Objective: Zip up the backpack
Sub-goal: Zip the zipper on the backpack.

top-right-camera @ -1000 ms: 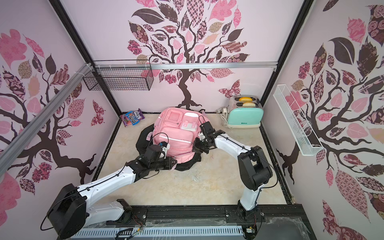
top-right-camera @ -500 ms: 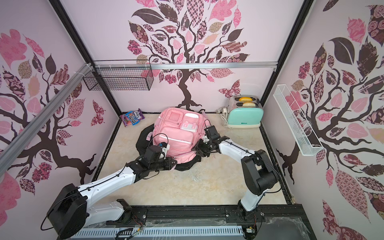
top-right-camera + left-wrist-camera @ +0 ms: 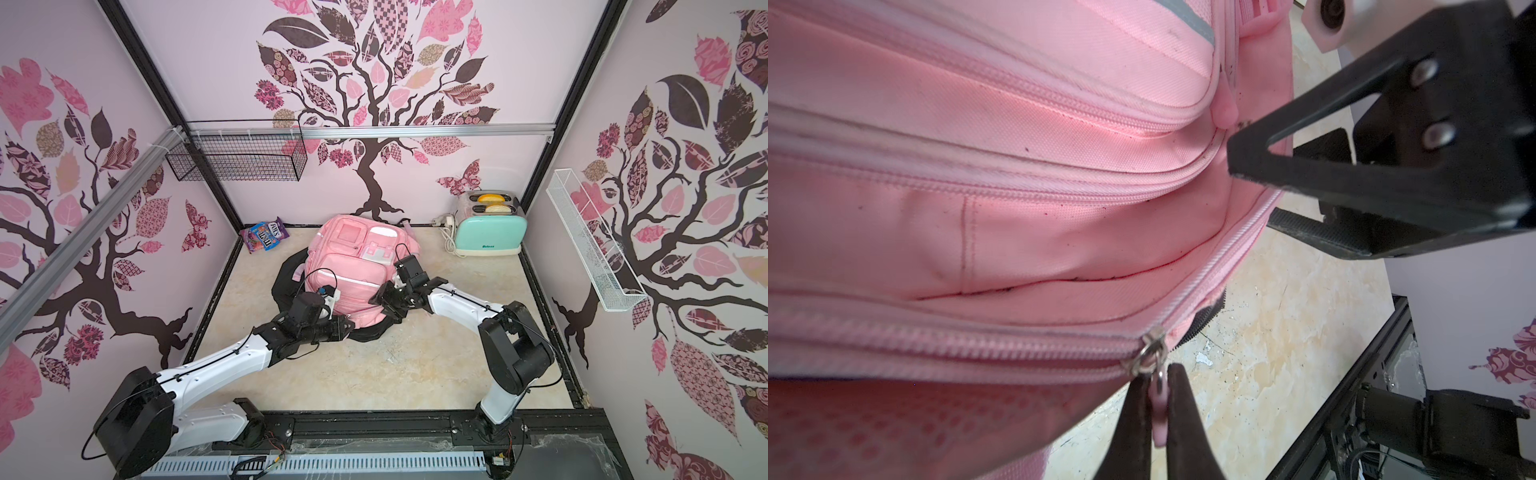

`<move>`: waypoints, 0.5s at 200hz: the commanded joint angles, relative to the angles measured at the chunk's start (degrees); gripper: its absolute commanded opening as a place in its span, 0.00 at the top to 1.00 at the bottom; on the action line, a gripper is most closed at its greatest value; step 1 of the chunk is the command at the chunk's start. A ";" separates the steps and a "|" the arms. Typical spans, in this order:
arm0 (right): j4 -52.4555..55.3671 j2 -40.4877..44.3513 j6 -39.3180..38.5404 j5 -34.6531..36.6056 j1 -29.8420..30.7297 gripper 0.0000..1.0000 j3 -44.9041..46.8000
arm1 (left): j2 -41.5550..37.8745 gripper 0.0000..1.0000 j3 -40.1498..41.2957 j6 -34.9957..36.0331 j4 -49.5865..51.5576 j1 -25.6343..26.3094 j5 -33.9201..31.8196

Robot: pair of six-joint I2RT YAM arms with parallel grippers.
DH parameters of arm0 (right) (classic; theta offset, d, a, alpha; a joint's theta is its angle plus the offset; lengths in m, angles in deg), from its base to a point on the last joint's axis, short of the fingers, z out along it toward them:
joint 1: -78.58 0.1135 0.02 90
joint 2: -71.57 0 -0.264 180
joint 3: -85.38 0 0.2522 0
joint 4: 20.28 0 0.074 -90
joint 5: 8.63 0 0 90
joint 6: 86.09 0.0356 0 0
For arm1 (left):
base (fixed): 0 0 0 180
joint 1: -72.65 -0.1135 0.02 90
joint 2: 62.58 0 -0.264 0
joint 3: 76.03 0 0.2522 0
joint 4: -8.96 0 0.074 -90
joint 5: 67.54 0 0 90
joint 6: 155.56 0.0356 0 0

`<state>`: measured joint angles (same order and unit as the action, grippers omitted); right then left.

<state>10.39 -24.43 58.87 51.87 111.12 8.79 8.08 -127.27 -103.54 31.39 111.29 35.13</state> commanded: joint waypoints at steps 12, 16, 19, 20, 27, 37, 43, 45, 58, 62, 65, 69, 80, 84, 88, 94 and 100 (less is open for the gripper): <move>-3.02 -0.59 -0.68 -2.65 1.36 0.90 -0.89 | -0.77 1.00 0.31 0.25 -1.08 0.95 1.84; -3.12 -0.59 -0.83 -2.90 1.34 0.94 -0.89 | -0.78 1.00 0.26 0.18 -1.08 0.92 1.84; -3.11 -0.63 -1.00 -3.03 1.31 0.97 -0.94 | -0.78 1.00 0.34 0.24 -1.10 0.94 1.85; -3.20 -0.61 -1.04 -3.07 1.31 0.98 -0.91 | -0.78 1.00 0.40 0.25 -1.11 0.93 1.84; -3.36 -0.63 -1.44 -3.32 1.32 1.00 -0.89 | -0.87 1.00 0.32 0.21 -1.11 0.93 1.89; -3.45 -0.51 -2.09 -3.61 1.36 1.00 -1.04 | -0.87 1.00 0.30 0.07 -1.02 0.92 1.67; -3.12 -0.41 -2.65 -3.64 1.32 1.00 -1.28 | -0.88 1.00 0.30 0.06 -1.02 0.96 1.57; -2.91 -0.41 -2.90 -3.59 1.31 1.00 -1.41 | -0.87 1.00 0.16 0.09 -1.00 0.97 1.55; -0.69 -0.28 -5.22 -3.03 1.32 1.00 -2.62 | -0.87 1.00 0.12 0.10 -0.79 0.92 1.35; 0.19 -0.24 -6.11 -2.80 1.33 1.00 -2.95 | -0.86 1.00 0.04 0.08 -0.63 0.94 1.25; 0.46 -0.17 -6.64 -2.63 1.31 1.00 -3.24 | -0.84 1.00 -0.04 0.14 -0.56 0.92 1.25; 1.16 -0.09 -7.40 -2.43 1.33 1.00 -3.54 | -0.87 1.00 -0.14 0.12 -0.38 0.92 1.17; 3.80 0.24 -9.95 -1.22 1.37 1.00 -4.51 | -0.87 1.00 -0.45 0.32 0.13 0.93 0.88; 4.85 0.37 -10.79 -0.70 1.36 1.00 -4.88 | -0.94 1.00 -0.56 0.40 0.34 0.92 0.80; 5.61 0.57 -11.54 -0.14 1.37 1.00 -5.23 | -1.02 1.00 -0.64 0.40 0.46 0.94 0.62; 6.58 0.71 -12.72 0.33 1.32 1.00 -5.44 | -1.04 1.00 -0.75 0.52 0.69 0.94 0.40; 7.50 0.90 -13.72 0.85 1.24 1.00 -5.77 | -1.13 1.00 -0.67 0.51 0.81 0.93 0.19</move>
<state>14.58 -24.61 52.51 52.35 111.46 7.19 8.01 -127.29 -103.54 31.35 111.44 34.71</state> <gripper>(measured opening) 0.055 0.082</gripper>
